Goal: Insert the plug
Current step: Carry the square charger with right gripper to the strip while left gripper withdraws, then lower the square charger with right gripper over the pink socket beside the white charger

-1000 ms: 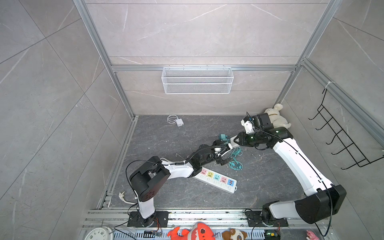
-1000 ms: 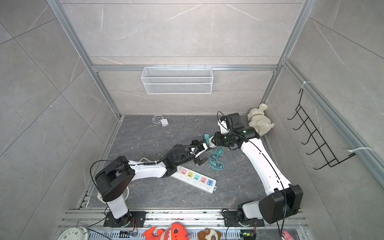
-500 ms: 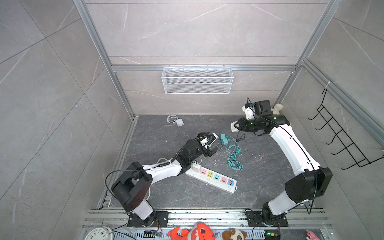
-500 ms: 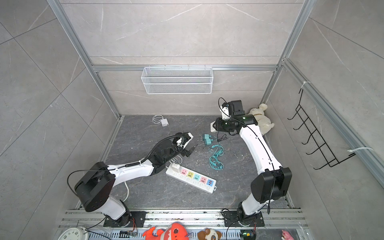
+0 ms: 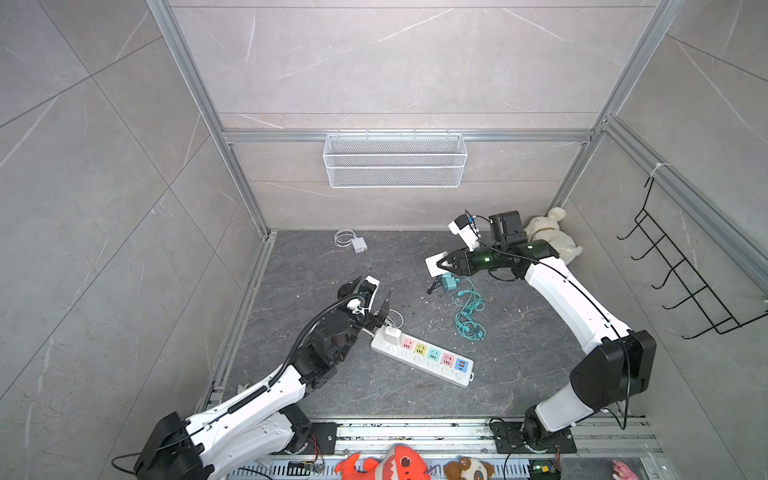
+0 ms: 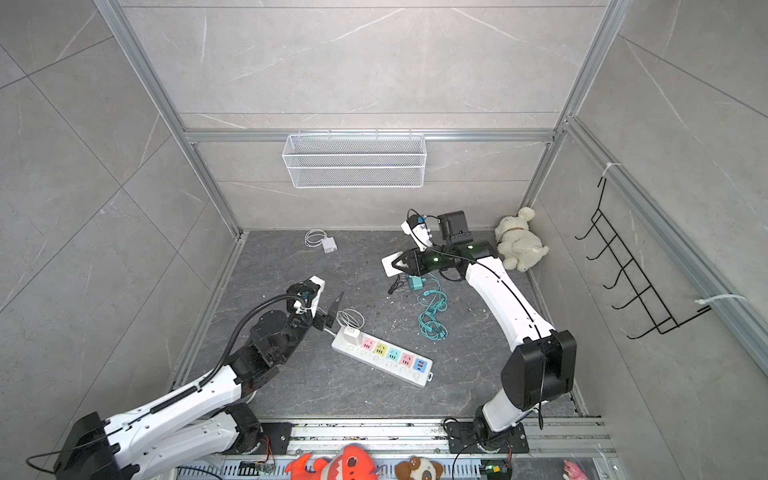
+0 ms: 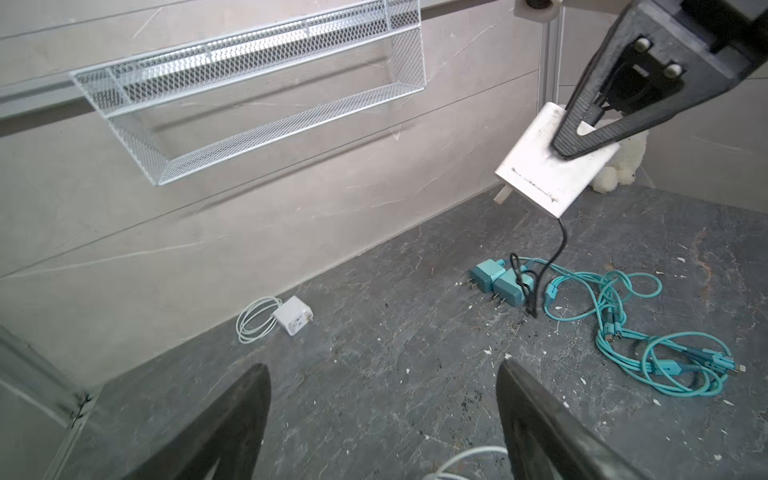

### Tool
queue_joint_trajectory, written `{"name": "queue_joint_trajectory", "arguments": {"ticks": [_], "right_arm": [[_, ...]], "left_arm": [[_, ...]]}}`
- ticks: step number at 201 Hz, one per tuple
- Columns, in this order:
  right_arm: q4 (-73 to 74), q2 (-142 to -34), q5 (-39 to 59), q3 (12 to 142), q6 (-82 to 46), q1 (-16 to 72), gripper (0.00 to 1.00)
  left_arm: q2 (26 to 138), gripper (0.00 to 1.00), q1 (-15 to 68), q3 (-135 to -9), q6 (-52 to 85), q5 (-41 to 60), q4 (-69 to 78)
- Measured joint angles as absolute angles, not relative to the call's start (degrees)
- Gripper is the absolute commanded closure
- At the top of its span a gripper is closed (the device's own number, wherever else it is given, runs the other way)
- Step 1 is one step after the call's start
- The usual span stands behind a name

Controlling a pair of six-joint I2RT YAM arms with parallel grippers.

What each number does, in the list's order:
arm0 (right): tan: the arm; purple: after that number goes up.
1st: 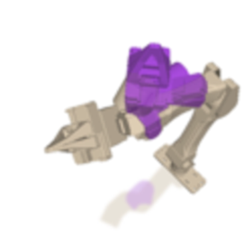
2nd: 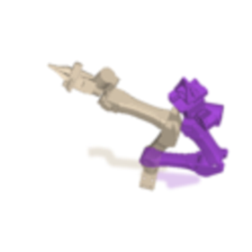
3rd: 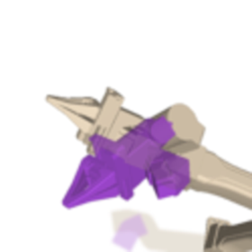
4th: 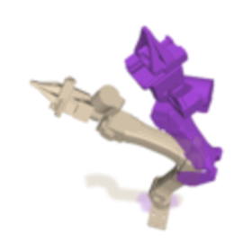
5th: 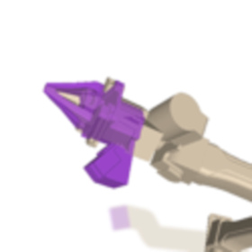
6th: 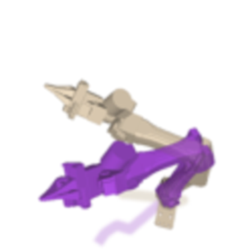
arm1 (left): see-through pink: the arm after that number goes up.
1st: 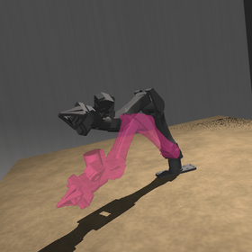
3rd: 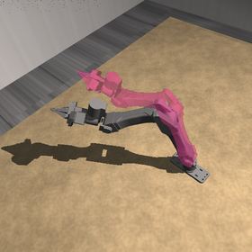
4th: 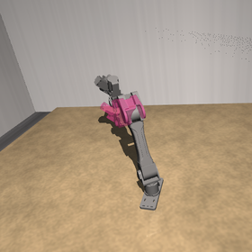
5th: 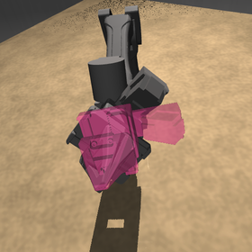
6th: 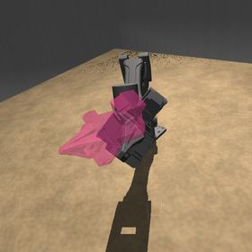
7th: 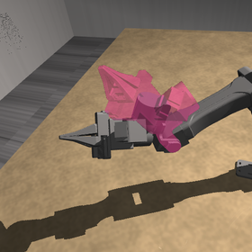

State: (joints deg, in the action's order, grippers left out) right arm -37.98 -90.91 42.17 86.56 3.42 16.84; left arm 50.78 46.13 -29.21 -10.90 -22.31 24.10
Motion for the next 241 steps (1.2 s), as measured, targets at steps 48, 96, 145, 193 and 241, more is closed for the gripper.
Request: {"name": "queue_joint_trajectory", "arguments": {"ticks": [48,96,145,193,241], "right_arm": [[-43.4,-85.4,42.7,79.5,5.8,20.9,0.86],[-47.4,-77.5,35.1,68.9,0.3,27.3,0.88],[-52.0,-73.0,23.4,63.8,-13.4,34.0,0.87],[-56.9,-72.9,12.5,63.1,-28.3,42.4,0.87],[-60.2,-80.6,3.6,68.5,-42.4,54.2,0.84]], "left_arm": [[44.2,0.15,46.1,-26.1,-7.1,-25.3,18.2],[47.3,0.17,46.1,-25.6,-3.9,-27.0,17.5],[56.1,0.18,46.1,-25.5,-0.2,-29.2,17.7],[60.2,0.2,46.1,-24.0,2.5,-30.5,20.8],[63.3,0.25,42.9,-23.5,6.9,-30.9,21.3]]}}
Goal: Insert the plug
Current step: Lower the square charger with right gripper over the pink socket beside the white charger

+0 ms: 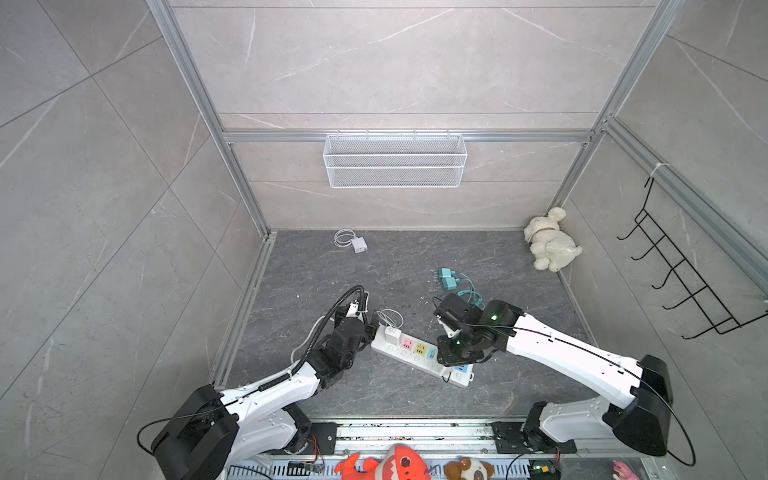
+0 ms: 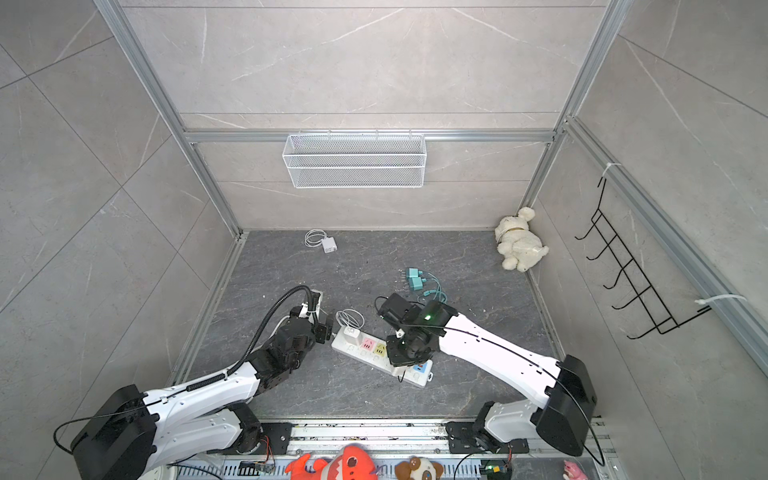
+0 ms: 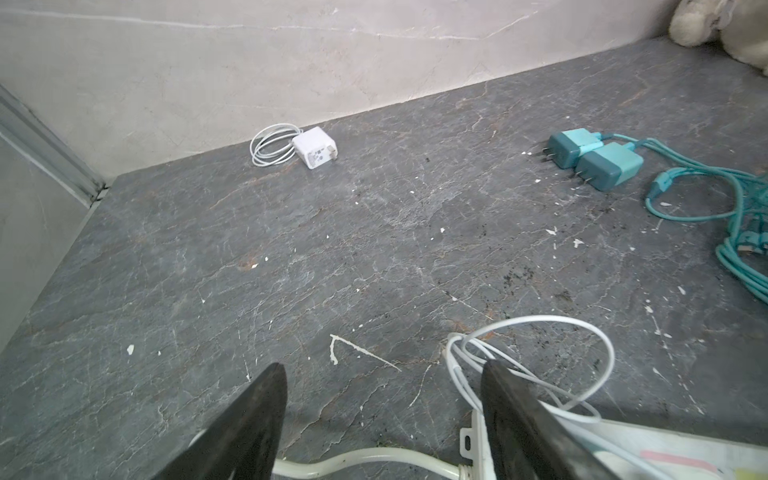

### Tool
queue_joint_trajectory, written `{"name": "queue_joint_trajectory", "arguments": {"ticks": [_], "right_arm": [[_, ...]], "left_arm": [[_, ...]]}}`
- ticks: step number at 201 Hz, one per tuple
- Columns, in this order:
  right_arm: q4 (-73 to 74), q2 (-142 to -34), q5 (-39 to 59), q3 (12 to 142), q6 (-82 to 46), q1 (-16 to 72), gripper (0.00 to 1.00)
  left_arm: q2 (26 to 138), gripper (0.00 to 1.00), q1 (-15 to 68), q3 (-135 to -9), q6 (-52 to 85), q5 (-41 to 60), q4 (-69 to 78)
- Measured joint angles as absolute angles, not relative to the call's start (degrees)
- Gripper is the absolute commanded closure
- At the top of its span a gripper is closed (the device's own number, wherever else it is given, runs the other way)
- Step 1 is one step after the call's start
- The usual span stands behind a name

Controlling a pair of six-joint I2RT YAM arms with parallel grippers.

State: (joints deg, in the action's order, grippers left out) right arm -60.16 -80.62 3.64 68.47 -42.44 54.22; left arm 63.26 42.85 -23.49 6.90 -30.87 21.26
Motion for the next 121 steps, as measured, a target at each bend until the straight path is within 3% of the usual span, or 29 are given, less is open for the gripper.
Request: {"name": "queue_joint_trajectory", "arguments": {"ticks": [40,121], "right_arm": [[-59.5,-87.6,-1.1,73.6,-51.3,60.0,0.84],[-54.8,-96.2,-5.2,78.1,-61.4,62.2,0.85]], "left_arm": [[63.3,0.31,37.0,-22.4,14.3,-27.8,20.8],[73.4,0.33,36.7,-21.5,24.1,-24.3,27.5]]}}
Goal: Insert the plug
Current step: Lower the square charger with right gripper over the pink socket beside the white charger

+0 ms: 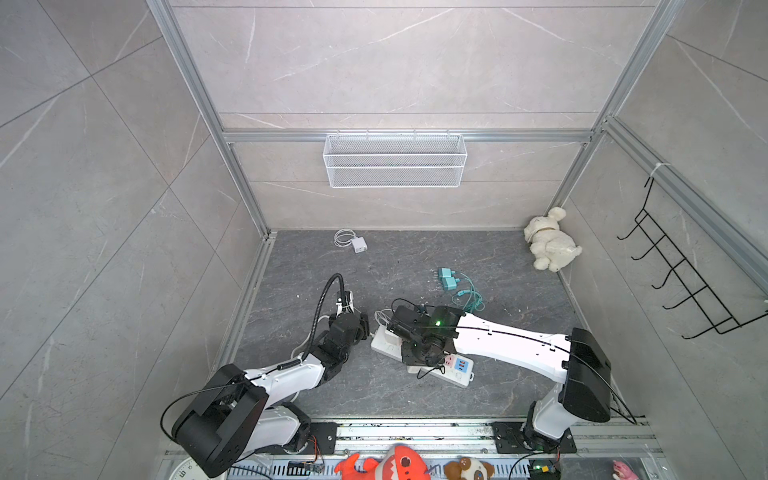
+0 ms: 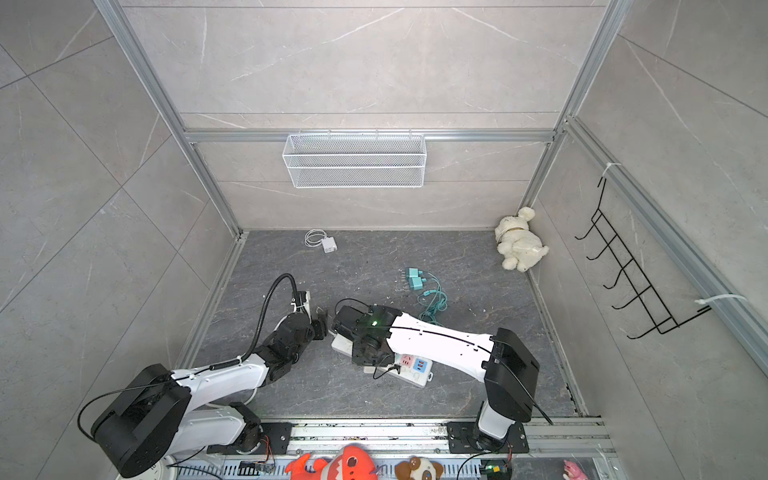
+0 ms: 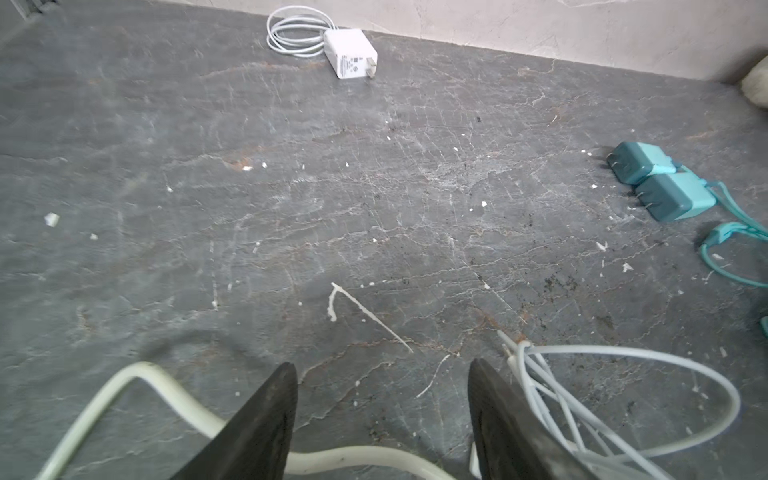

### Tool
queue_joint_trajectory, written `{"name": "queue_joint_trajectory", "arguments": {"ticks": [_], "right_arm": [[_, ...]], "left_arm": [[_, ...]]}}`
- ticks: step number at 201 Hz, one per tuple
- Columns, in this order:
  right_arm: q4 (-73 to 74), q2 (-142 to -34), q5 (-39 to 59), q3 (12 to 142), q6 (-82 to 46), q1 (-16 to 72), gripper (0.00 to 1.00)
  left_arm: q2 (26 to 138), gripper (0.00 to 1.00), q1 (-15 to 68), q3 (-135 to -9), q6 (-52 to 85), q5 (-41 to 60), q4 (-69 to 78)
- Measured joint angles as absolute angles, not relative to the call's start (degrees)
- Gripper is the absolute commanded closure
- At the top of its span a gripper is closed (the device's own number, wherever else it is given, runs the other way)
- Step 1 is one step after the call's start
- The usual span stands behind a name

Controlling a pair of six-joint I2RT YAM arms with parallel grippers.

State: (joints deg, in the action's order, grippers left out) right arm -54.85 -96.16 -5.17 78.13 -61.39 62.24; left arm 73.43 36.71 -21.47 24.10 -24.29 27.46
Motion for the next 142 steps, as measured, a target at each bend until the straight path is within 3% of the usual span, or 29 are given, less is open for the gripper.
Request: {"name": "queue_joint_trajectory", "arguments": {"ticks": [142], "right_arm": [[-50.7,-100.4,-7.8,82.0,-69.5,59.8,0.87]], "left_arm": [[84.4,0.34,36.7,-20.0,31.1,-22.2,40.4]]}}
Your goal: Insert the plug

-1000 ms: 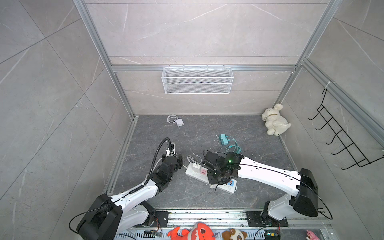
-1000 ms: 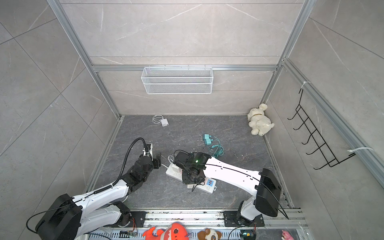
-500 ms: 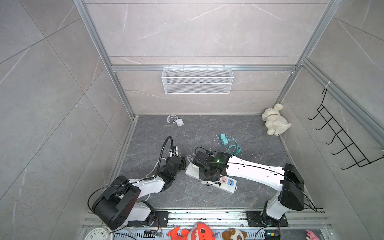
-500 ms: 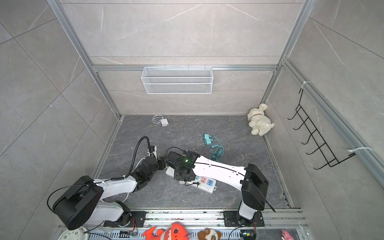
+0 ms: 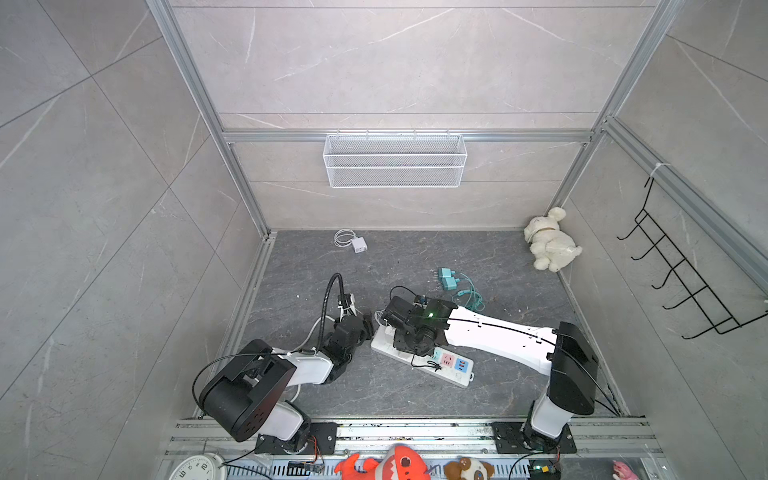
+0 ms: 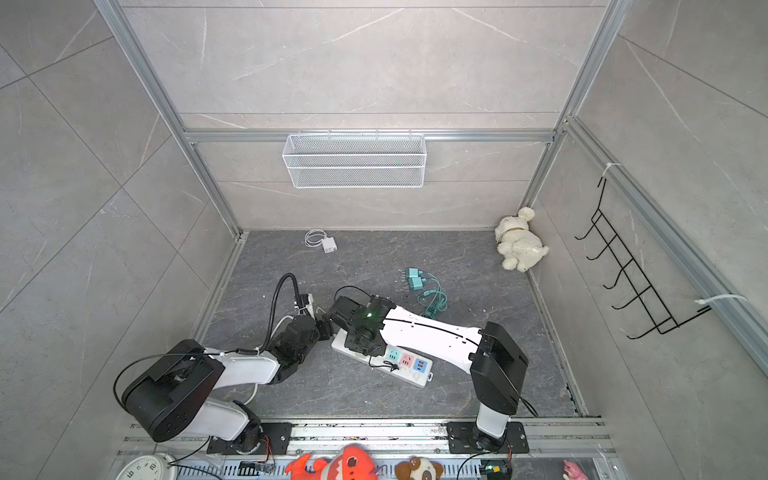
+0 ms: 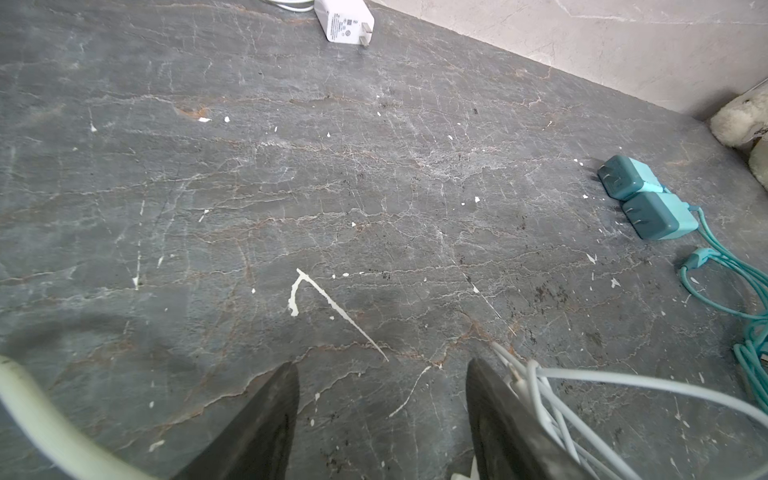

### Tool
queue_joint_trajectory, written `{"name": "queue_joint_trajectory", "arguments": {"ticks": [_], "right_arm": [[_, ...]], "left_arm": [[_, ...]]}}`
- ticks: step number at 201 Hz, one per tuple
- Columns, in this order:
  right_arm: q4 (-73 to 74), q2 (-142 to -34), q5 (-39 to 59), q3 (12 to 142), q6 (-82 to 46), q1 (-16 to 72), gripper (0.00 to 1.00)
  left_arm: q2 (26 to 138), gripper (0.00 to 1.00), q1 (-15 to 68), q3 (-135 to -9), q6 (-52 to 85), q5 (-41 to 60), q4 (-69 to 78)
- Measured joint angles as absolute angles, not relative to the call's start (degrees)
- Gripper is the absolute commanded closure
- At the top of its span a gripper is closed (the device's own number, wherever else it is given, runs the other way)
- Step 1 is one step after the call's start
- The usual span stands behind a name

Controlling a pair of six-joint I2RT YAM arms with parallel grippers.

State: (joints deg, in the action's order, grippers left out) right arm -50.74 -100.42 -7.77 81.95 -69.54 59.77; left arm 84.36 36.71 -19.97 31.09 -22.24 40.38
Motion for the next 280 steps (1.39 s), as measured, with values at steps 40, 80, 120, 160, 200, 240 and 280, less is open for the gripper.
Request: {"name": "queue_joint_trajectory", "arguments": {"ticks": [40,80,120,160,200,240,280], "right_arm": [[-51.5,-102.0,-8.4,83.3,-72.1,59.6,0.94],[-51.9,-102.2,-9.0,82.6,-74.4,59.6,0.93],[-51.9,-102.2,-9.5,81.6,-75.3,59.6,0.94],[-51.6,-103.2,-9.7,81.6,-75.3,59.5,0.94],[-51.2,-103.8,-9.7,81.6,-75.5,59.5,0.94],[-50.5,-103.9,-9.6,81.6,-75.5,59.5,0.94],[-50.7,-103.9,-9.7,81.6,-75.9,59.5,0.94]], "left_arm": [[84.8,0.34,36.7,-19.1,31.7,-22.2,42.5],[84.8,0.34,36.7,-18.8,31.7,-22.1,43.0],[84.8,0.34,36.7,-18.8,31.7,-22.1,43.5],[84.8,0.34,36.7,-18.8,31.7,-22.0,43.8],[84.8,0.35,36.7,-18.8,31.7,-21.9,43.8],[84.8,0.37,36.7,-18.8,31.6,-21.9,43.9],[86.8,0.38,36.7,-18.8,31.5,-20.8,45.7]]}}
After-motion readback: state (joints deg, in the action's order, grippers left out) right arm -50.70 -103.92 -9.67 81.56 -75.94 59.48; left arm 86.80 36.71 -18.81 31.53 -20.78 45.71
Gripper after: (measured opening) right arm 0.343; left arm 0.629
